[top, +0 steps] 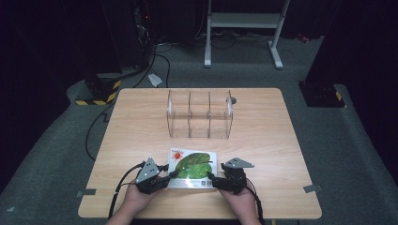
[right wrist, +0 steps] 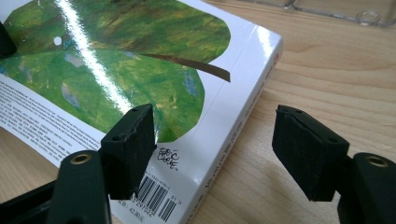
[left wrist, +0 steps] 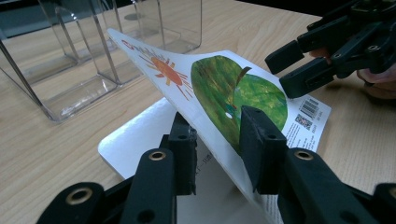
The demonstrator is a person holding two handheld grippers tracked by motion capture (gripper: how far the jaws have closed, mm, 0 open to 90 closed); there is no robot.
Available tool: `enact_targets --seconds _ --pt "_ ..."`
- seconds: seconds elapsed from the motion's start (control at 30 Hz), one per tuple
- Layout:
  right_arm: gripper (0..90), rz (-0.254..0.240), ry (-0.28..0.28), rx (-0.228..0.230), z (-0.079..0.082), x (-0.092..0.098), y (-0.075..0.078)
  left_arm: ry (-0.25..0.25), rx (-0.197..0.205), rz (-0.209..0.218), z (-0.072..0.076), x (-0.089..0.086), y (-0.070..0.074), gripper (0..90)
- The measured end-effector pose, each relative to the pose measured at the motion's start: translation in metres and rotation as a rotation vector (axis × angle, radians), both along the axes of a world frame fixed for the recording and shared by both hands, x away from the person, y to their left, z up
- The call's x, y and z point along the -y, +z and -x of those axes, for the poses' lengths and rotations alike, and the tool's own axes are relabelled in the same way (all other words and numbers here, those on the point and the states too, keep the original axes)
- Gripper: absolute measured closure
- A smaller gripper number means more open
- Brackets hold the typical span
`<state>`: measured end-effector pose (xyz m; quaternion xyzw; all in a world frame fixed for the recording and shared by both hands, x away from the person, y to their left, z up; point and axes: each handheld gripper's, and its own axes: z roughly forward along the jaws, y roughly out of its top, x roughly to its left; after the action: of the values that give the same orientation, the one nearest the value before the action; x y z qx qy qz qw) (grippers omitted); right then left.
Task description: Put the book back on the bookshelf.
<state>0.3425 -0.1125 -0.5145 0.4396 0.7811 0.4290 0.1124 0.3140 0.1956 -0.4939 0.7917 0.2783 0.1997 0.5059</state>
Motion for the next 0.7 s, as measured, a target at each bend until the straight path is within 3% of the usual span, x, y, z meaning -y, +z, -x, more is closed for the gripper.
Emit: enact_targets --seconds 0.2,0.5,0.7 --pt "19.9 -0.057 0.005 -0.067 -0.005 -0.001 -0.003 -0.022 0.048 -0.005 0.003 0.001 0.002 67.5" --pt "19.5 -0.104 0.033 -0.092 -0.007 -0.003 -0.006 -0.029 0.074 -0.018 0.004 0.001 0.002 67.7" --pt "19.0 -0.156 0.059 -0.15 -0.013 -0.003 -0.01 -0.028 0.076 -0.025 0.004 0.002 0.002 67.7"
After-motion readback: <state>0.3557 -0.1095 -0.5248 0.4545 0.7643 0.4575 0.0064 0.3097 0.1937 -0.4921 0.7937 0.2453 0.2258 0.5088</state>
